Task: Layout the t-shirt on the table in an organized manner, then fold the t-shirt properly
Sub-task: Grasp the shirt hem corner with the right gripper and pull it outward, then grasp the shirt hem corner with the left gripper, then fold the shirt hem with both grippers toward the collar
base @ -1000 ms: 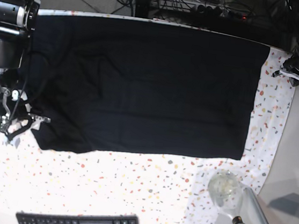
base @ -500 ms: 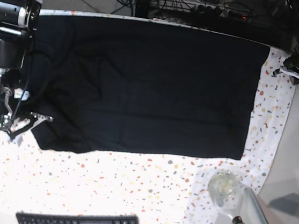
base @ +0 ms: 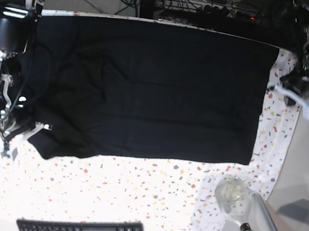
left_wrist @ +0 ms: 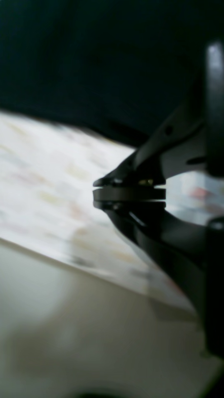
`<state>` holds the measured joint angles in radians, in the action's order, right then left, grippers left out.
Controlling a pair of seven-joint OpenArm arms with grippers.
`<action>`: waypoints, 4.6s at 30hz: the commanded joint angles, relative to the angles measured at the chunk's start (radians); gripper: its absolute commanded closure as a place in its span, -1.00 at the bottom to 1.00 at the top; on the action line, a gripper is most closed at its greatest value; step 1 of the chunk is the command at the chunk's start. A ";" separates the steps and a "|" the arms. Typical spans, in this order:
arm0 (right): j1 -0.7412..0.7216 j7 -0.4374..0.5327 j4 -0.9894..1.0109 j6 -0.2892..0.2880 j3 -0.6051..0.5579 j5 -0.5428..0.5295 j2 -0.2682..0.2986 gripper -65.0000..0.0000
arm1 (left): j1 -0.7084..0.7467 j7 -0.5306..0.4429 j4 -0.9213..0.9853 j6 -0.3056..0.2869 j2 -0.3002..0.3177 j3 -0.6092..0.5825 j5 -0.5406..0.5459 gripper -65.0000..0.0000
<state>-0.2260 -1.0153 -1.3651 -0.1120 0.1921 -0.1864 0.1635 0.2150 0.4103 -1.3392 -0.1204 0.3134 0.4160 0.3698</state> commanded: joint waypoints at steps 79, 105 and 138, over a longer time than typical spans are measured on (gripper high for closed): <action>-0.209 1.183 0.804 -0.386 -0.010 0.003 0.190 1.00 | -0.564 -0.024 0.495 0.005 0.013 -0.305 -0.002 1.00; -0.094 0.998 0.591 -0.395 0.005 0.117 0.221 1.00 | -0.386 0.147 0.246 0.005 0.056 -0.296 0.007 1.00; 0.360 0.662 0.043 -0.397 0.182 0.117 0.113 1.00 | -0.036 0.204 -0.021 0.005 0.069 -0.194 -0.004 1.00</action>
<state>0.1432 -0.3687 -1.3029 -0.5171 0.3656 -0.0692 0.2596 0.1841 0.6258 -1.3506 -0.1280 0.3637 0.2146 0.3710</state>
